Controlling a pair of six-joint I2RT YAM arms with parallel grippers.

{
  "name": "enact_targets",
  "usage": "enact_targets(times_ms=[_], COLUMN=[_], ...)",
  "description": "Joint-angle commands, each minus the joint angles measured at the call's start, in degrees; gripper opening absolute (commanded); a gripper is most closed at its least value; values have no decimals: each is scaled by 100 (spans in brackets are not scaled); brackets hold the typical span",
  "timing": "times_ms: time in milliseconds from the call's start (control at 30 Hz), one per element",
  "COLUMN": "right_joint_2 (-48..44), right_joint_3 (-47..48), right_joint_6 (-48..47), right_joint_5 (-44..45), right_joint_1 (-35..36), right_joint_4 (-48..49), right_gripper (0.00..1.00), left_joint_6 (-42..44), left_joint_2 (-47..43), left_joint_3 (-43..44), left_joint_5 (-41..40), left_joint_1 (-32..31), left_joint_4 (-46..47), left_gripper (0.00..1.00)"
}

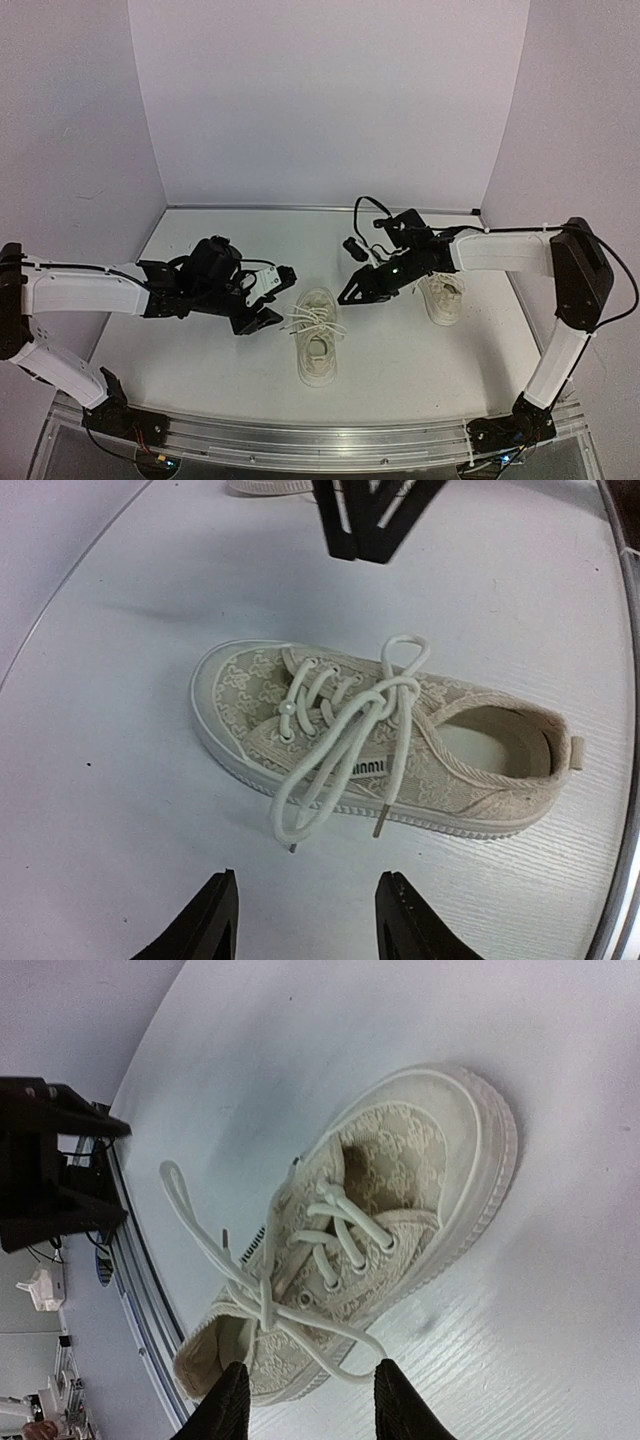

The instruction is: Tie the shoes

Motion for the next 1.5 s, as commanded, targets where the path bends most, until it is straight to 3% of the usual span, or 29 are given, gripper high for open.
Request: enact_targets(times_ms=[0, 467, 1267, 1367, 1467], right_joint_2=[307, 823, 1153, 1152, 1135], right_joint_3=[368, 636, 900, 904, 882], right_joint_6=[-340, -836, -1161, -1160, -1158], right_joint_5=[-97, -27, 366, 331, 381], right_joint_1=[-20, 223, 614, 639, 640], right_joint_4=[-131, -370, -639, -684, -735], right_gripper=[37, 31, 32, 27, 14], left_joint_6=[176, 476, 489, 488, 469], left_joint_2=[-41, 1301, 1715, 1798, 1736], left_joint_3=[-91, 676, 883, 926, 903], left_joint_5=[587, 610, 670, 654, 588], left_joint_1=[-95, -275, -272, -271, -274], left_joint_4=[143, 259, 401, 356, 330], left_gripper=[49, 46, 47, 43, 25])
